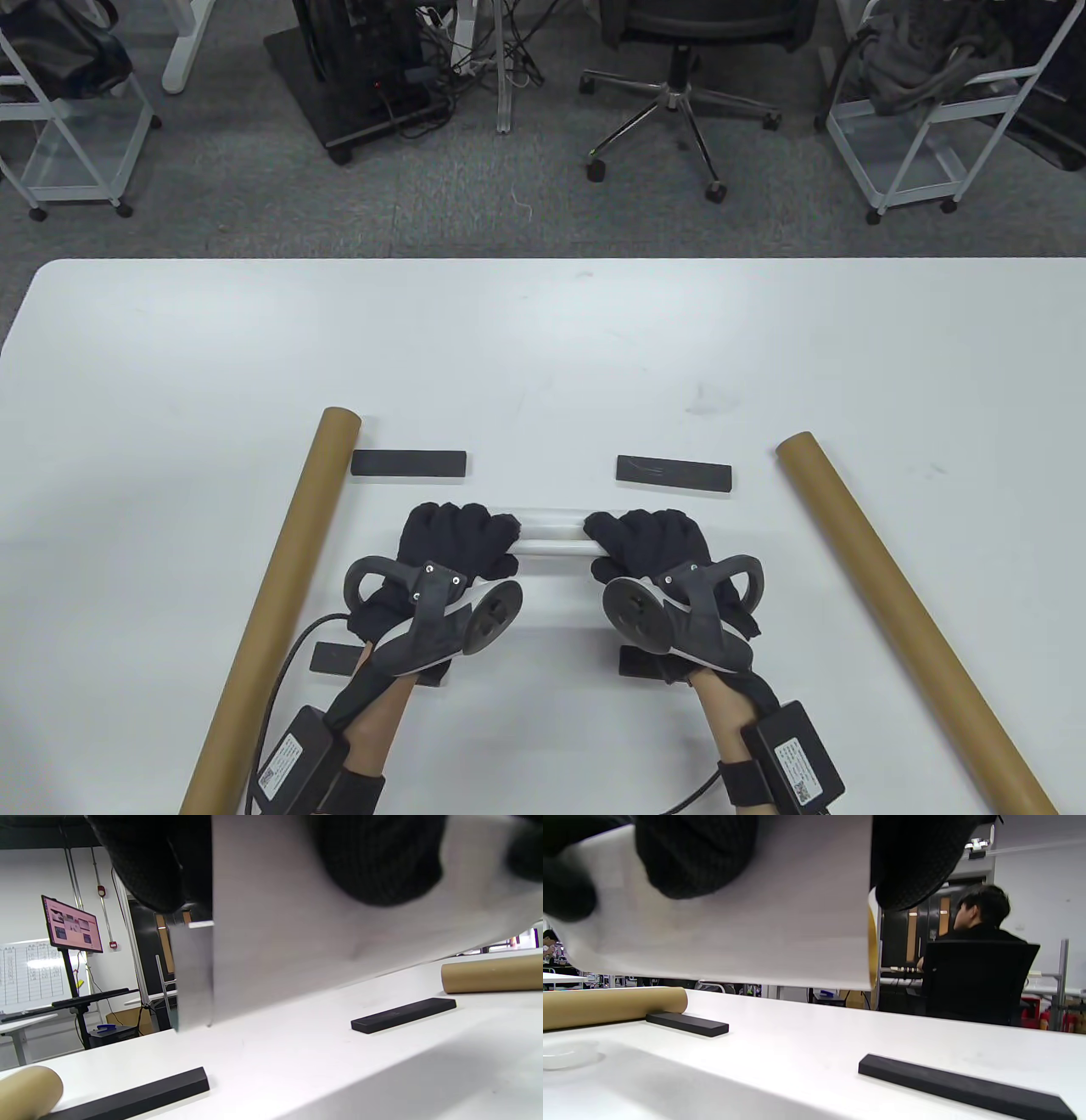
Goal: Roll up posters and store in mailing tubes
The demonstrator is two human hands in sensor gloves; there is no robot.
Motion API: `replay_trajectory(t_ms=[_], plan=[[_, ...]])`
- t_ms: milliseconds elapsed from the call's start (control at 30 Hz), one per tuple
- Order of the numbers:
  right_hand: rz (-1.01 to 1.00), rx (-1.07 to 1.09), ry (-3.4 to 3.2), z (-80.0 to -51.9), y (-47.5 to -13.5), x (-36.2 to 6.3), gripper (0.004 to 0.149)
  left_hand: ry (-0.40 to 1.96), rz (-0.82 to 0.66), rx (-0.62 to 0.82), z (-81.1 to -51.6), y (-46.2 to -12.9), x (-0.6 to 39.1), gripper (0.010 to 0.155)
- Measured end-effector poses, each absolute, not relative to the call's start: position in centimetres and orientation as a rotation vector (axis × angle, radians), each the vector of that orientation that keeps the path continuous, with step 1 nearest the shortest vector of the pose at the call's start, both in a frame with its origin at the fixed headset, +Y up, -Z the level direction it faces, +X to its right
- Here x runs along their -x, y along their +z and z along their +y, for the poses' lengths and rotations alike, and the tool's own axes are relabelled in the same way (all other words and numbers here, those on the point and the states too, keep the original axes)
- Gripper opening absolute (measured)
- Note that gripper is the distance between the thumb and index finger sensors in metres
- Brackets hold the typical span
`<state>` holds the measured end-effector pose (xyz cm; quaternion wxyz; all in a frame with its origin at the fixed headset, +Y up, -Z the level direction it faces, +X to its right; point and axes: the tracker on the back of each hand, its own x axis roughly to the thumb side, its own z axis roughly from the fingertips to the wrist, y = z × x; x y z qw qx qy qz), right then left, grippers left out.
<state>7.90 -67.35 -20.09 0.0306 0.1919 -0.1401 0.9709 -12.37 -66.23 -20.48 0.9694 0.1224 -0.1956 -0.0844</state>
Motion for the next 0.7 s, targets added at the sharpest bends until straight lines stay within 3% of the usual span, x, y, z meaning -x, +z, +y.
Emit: replay_trajectory(t_ms=[133, 233, 700], plan=[[-0.473, -0.608, 3.005, -67.20, -19.76, -7.62, 0.048, -0.170, -0.400, -0.246, -66.30, -20.37, 12.42, 0.038], [-0.458, -0.595, 3.000, -67.41, -19.84, -7.60, 0.043, -0.199, -0.414, -0.243, -66.70, -20.35, 12.22, 0.041], [-0.484, -0.568, 2.974, -67.37, -19.93, -7.84, 0.051, -0.209, -0.418, -0.239, -66.71, -20.18, 11.86, 0.051]])
